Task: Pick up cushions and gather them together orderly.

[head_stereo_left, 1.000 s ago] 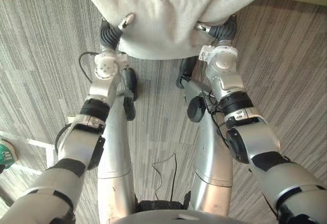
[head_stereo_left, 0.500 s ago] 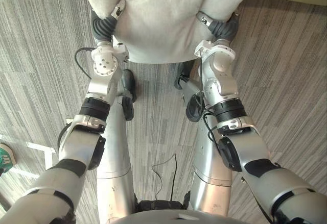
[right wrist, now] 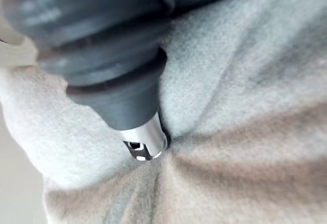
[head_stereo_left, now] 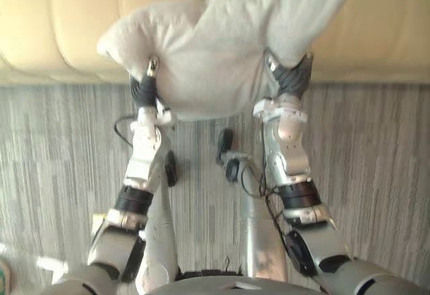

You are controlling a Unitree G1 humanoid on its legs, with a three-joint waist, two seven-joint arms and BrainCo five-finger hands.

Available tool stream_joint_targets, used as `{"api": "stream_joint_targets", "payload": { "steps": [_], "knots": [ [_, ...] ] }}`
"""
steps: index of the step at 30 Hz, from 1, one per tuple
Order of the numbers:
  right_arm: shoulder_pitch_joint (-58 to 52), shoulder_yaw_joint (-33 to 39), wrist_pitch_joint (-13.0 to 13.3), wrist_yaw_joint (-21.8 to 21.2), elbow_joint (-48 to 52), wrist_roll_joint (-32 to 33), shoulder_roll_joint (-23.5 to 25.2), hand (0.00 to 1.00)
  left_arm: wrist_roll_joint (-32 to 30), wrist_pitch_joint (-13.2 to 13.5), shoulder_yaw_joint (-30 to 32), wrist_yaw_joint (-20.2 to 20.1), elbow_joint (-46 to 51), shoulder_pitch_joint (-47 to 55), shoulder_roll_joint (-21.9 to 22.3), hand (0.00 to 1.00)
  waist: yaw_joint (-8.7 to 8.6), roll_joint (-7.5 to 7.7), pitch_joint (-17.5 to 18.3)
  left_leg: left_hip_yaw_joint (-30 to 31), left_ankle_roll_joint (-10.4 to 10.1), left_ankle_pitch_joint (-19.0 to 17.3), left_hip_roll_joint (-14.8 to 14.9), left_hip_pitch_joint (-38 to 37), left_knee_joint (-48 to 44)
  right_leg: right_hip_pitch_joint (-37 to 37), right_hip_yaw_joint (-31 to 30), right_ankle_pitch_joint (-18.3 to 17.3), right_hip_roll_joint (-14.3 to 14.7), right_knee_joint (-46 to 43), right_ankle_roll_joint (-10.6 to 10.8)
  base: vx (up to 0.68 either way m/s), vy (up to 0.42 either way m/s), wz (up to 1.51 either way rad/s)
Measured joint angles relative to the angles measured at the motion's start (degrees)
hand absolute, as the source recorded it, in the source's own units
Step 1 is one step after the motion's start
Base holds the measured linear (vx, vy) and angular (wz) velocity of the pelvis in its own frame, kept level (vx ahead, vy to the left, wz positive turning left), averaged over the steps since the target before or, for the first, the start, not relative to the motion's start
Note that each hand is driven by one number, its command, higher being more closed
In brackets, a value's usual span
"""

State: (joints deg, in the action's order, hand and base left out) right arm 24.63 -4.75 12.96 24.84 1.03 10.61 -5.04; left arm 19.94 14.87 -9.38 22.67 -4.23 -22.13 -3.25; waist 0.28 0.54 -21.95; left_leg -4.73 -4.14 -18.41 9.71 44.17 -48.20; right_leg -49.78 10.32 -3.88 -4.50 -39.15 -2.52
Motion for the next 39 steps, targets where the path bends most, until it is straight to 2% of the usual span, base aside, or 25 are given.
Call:
{"api": "stream_joint_targets", "payload": {
  "steps": [4, 8, 11, 12, 16, 19, 21, 22, 23, 24, 25, 26, 27, 28, 29, 30, 31, 32, 33, 34, 35, 36, 37, 38, 39],
  "knots": [
    [-9.15, -3.51, 0.64, -1.27, 3.39, -2.08, 0.03, 1.00, 0.06, 0.78, -1.26, -1.55, 4.33, 9.04, 0.16, 1.00, 0.25, 0.01, 3.33, -1.72, 0.06, -0.05, 0.02, -10.85, 6.03, 10.23, -0.42, 0.19, 0.86, 5.81, 0.51, 0.16, 0.047, -0.11],
    [-18.94, -6.91, 0.62, -3.31, 8.22, -4.64, 0.05, 1.00, 0.17, 1.47, -2.13, -2.09, 10.21, 18.62, 0.12, 1.00, 0.76, 0.15, 8.64, -4.07, 0.03, 0.28, -0.05, -20.24, 12.63, 18.60, -1.55, 0.94, 1.94, 12.09, 1.31, 0.16, 0.057, -0.19],
    [-24.91, -8.13, 0.68, -4.75, 10.40, -6.59, -0.02, 1.00, 0.11, 2.23, -3.47, -2.26, 12.38, 23.97, -0.37, 1.00, 0.98, 0.22, 13.46, -6.27, -0.03, 2.12, -0.84, -27.48, 20.55, 24.09, -3.15, 2.39, 2.59, 18.03, 1.61, 0.20, 0.038, -0.22],
    [-25.72, -8.07, 0.68, -4.85, 10.14, -6.60, -0.16, 1.00, 0.10, 2.34, -4.27, -2.26, 12.38, 24.86, -0.76, 1.00, 0.54, 0.19, 14.74, -6.45, -0.17, 3.05, -1.43, -29.32, 23.39, 25.44, -3.42, 2.83, 2.61, 19.95, 1.73, 0.18, 0.020, -0.12],
    [-26.57, -7.95, 0.73, -5.59, 7.62, -6.58, -1.77, 1.00, -0.01, 2.30, -5.22, -3.00, 11.47, 26.25, -1.53, 1.00, -1.25, 0.09, 15.06, -6.66, -0.35, 4.77, -2.29, -35.11, 28.85, 30.23, -3.54, 3.99, 2.97, 23.37, 1.59, 0.14, 0.024, -0.03],
    [-27.39, -7.30, 0.71, -6.69, 3.87, -6.53, -2.60, 1.00, 0.00, 1.66, -5.83, -4.30, 7.71, 26.35, -2.35, 1.00, -1.47, -0.03, 15.18, -6.06, -0.48, 4.70, -1.81, -36.31, 26.05, 33.01, -3.86, 3.00, 3.62, 23.69, 1.65, 0.08, 0.019, 0.01],
    [-28.41, -7.34, 0.62, -7.40, 2.54, -6.54, -2.65, 1.00, 0.02, 0.89, -5.84, -4.58, 6.85, 27.41, -2.77, 1.00, -1.24, -0.16, 15.03, -5.38, -0.63, 4.62, -0.83, -34.67, 18.18, 34.83, -4.19, 1.44, 3.87, 23.03, 1.20, 0.02, -0.008, -0.08],
    [-29.78, -7.37, 0.52, -7.87, 2.50, -6.50, -2.80, 1.00, 0.03, 0.82, -6.34, -4.85, 6.87, 29.13, -2.69, 1.00, -0.72, -1.15, 14.75, -4.36, -0.72, 4.98, 0.95, -32.67, 8.78, 36.64, -4.73, -0.45, 4.95, 21.79, 1.12, 0.01, 0.000, -0.35],
    [-31.16, -7.33, 0.51, -8.18, 2.52, -6.36, -2.82, 1.00, 0.03, 0.66, -6.55, -5.53, 6.86, 30.53, -2.68, 1.00, -0.58, -2.36, 14.83, -3.96, 0.17, 7.66, 2.85, -30.28, 0.93, 38.28, -5.16, -1.44, 6.17, 21.62, 0.81, 0.01, 0.010, -0.35],
    [-31.56, -7.34, 0.48, -8.27, 2.53, -6.26, -2.78, 1.00, 0.05, 0.51, -6.55, -5.71, 6.86, 30.88, -2.69, 1.00, -0.70, -2.51, 14.99, -3.77, 0.16, 9.14, 3.01, -29.61, -0.42, 38.89, -5.41, -1.49, 6.40, 22.77, 0.77, 0.02, -0.024, -0.22],
    [-32.13, -7.23, 0.46, -8.43, 2.55, -6.15, -2.76, 1.00, 0.06, 0.13, -6.58, -6.00, 6.74, 31.43, -2.32, 1.00, -0.86, -3.42, 15.60, -3.08, 1.57, 12.65, 3.87, -27.78, -0.90, 41.20, -6.18, -1.48, 8.12, 26.42, 0.50, 0.11, -0.073, -0.19],
    [-31.88, -6.46, 0.55, -8.65, 3.23, -5.81, -2.39, 1.00, 0.04, 0.16, -6.51, -6.68, 7.25, 31.48, -2.46, 1.00, -0.27, -4.14, 15.22, -4.16, 1.08, 14.37, 5.43, -24.37, -3.81, 38.36, -5.96, -5.46, 8.89, 19.08, -1.76, 0.18, -0.134, 0.09],
    [-31.28, -5.67, 0.60, -8.65, 4.25, -5.41, -1.92, 1.00, -0.11, 0.41, -6.44, -8.35, 7.98, 31.04, -3.77, 1.00, -0.63, -1.33, 14.03, -5.22, -0.72, 6.91, 2.28, -21.76, -4.05, 40.65, -8.88, -8.27, 7.13, 17.82, -0.93, 0.22, -0.156, 0.14],
    [-30.14, -5.30, 0.51, -8.67, 3.72, -5.36, -2.78, 1.00, -0.01, 0.08, -6.49, -8.45, 7.24, 31.02, -2.42, 1.00, -0.87, -2.70, 13.27, -3.54, -1.33, 5.59, 2.14, -21.15, -0.63, 40.64, -9.03, -8.61, 8.36, 17.45, -1.48, 0.11, -0.034, 0.14],
    [-28.22, -5.16, 0.30, -8.65, 2.09, -5.34, -3.28, 1.00, -0.06, -1.07, -6.36, -8.43, 7.09, 32.14, -1.22, 1.00, 0.07, -3.37, 13.54, -2.26, -2.91, 5.65, -1.47, -21.43, 13.82, 39.80, -10.31, -7.81, 8.73, 18.94, -2.31, 0.05, 0.051, -0.29],
    [-27.40, -5.16, 0.17, -8.66, 1.93, -5.36, -3.30, 1.00, -0.09, -1.09, -6.33, -8.42, 7.16, 32.75, -0.96, 1.00, 0.96, -4.35, 13.98, -2.14, -3.42, 6.23, -2.48, -22.05, 20.54, 39.23, -10.39, -7.79, 8.78, 19.66, -2.34, 0.04, 0.135, -0.91],
    [-26.41, -5.84, -0.41, -9.23, 1.88, -5.37, -2.96, 1.00, -0.03, -1.07, -5.58, -8.42, 7.34, 33.82, -0.87, 1.00, 2.65, -3.84, 13.80, -3.23, -1.18, 8.84, -2.81, -22.17, 23.99, 38.37, -12.02, -8.06, 8.79, 20.13, -1.87, 0.11, 0.120, -1.01],
    [-26.54, -6.16, -0.60, -9.43, 1.89, -5.47, -2.56, 1.00, -0.07, -1.08, -4.89, -8.44, 7.70, 34.27, -0.92, 1.00, 2.89, -3.07, 14.18, -4.52, 0.95, 10.20, -3.28, -22.37, 25.75, 37.52, -13.67, -8.48, 8.47, 19.46, -1.14, 0.15, 0.123, -0.91],
    [-26.54, -6.45, -0.68, -9.43, 1.88, -5.49, -2.45, 1.00, -0.08, -1.08, -4.66, -8.45, 8.05, 34.54, -0.92, 1.00, 2.81, -2.59, 14.45, -5.30, 1.72, 10.69, -3.60, -22.52, 26.31, 36.81, -14.44, -8.81, 8.08, 18.70, -0.60, 0.26, 0.163, -0.57],
    [-26.54, -6.68, -0.68, -9.43, 1.86, -5.53, -2.47, 1.00, -0.07, -1.06, -4.54, -8.45, 8.76, 34.96, -0.63, 1.00, 2.42, -1.69, 15.09, -7.36, 3.76, 12.01, -4.81, -23.39, 27.16, 35.21, -15.85, -9.98, 6.77, 16.63, 1.27, 0.24, 0.151, -0.48],
    [-26.54, -6.68, -0.68, -9.43, 1.70, -5.53, -2.50, 1.00, -0.06, -1.06, -4.54, -8.45, 8.87, 35.12, -0.43, 1.00, 2.24, -1.46, 15.24, -8.46, 4.90, 12.66, -5.56, -24.05, 27.54, 34.89, -16.68, -11.02, 5.93, 15.68, 2.31, 0.33, 0.215, -0.53],
    [-26.49, -6.83, -0.67, -9.44, 0.91, -5.72, -2.44, 1.00, -0.04, -1.10, -4.51, -8.45, 8.92, 35.52, -0.38, 1.00, 1.50, -0.94, 15.45, -9.94, 6.16, 11.99, -6.98, -25.76, 28.29, 35.21, -17.03, -11.83, 4.19, 13.23, 5.12, 0.25, 0.150, -0.33],
    [-26.26, -6.93, -0.67, -9.44, 0.39, -5.92, -2.35, 1.00, -0.04, -1.12, -4.43, -8.45, 9.01, 35.56, -0.55, 1.00, 1.21, -0.68, 15.50, -10.84, 6.63, 11.81, -7.53, -26.51, 28.34, 34.58, -17.17, -12.41, 3.42, 10.48, 6.59, 0.33, 0.149, -0.30],
    [-25.42, -6.97, -0.71, -9.44, -1.00, -6.33, -2.20, 1.00, -0.03, -1.16, -4.28, -8.43, 9.03, 35.20, -0.71, 1.00, 1.09, -0.40, 15.48, -12.29, 7.78, 10.34, -8.43, -28.42, 27.96, 31.90, -17.10, -12.56, 2.05, 1.89, 10.95, 0.26, 0.078, -0.20],
    [-24.80, -7.04, -0.70, -9.44, -2.12, -6.42, -2.10, 1.00, -0.14, -1.16, -4.19, -8.36, 9.07, 35.09, -0.89, 1.00, 0.95, -0.35, 15.44, -12.39, 8.05, 9.73, -8.95, -29.78, 28.27, 30.70, -16.25, -11.43, 1.35, -2.10, 11.97, 0.39, 0.100, -0.15]
  ]
}}
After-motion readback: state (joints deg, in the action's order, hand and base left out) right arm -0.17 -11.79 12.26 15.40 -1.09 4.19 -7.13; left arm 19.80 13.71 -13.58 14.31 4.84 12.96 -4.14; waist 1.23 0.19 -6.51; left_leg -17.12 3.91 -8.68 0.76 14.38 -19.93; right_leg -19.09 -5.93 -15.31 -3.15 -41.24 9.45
